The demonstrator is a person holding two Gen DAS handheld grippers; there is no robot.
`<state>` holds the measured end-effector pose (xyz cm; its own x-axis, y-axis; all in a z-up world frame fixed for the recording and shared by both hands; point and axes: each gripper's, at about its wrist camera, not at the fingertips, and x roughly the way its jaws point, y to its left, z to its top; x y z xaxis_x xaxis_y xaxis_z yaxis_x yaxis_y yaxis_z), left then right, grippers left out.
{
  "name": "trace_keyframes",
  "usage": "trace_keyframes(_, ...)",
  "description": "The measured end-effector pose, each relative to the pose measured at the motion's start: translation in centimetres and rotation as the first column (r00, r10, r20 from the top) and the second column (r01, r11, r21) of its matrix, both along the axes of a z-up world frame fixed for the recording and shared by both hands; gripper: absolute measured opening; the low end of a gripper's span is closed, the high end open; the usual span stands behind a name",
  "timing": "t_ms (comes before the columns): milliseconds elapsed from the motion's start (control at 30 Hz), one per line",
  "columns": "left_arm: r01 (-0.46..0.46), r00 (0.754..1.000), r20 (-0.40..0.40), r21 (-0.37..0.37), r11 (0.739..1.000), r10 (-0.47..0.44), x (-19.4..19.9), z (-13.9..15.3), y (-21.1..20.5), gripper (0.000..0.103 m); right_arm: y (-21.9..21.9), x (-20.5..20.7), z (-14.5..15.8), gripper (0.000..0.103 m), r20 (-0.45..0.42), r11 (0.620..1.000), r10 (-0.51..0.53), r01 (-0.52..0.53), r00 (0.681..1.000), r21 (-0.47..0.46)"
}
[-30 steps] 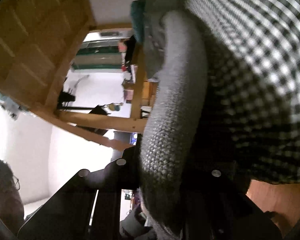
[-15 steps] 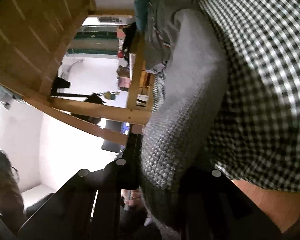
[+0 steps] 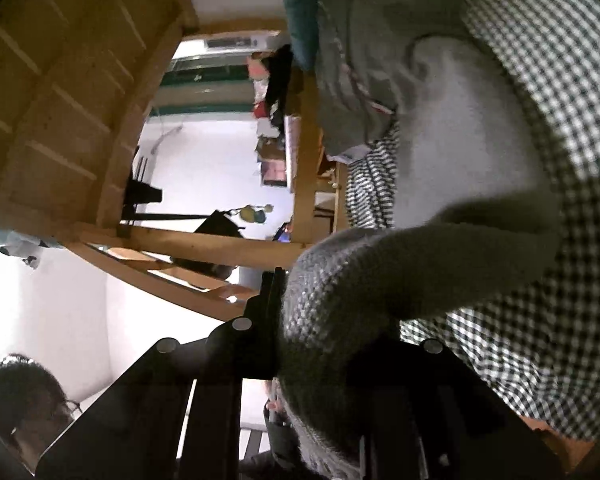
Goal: Fold large clothes
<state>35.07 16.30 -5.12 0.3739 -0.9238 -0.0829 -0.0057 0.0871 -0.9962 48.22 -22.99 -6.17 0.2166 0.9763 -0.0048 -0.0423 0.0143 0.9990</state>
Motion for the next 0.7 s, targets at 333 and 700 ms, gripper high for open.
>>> trace_keyframes(333,-0.074,0.997,-0.031,0.028,0.997,0.075,9.9,-1.9,4.1,0.014,2.7,13.3,-0.2,0.017,-0.107,0.995,0.001,-0.012,0.994,-0.098)
trace_keyframes(700,-0.174,0.949,-0.242,0.139,0.975,0.204,26.1,-9.2,8.7,0.026,3.2,29.8,-5.7,0.094,-0.429,0.992,-0.125,0.12,0.895,-0.039)
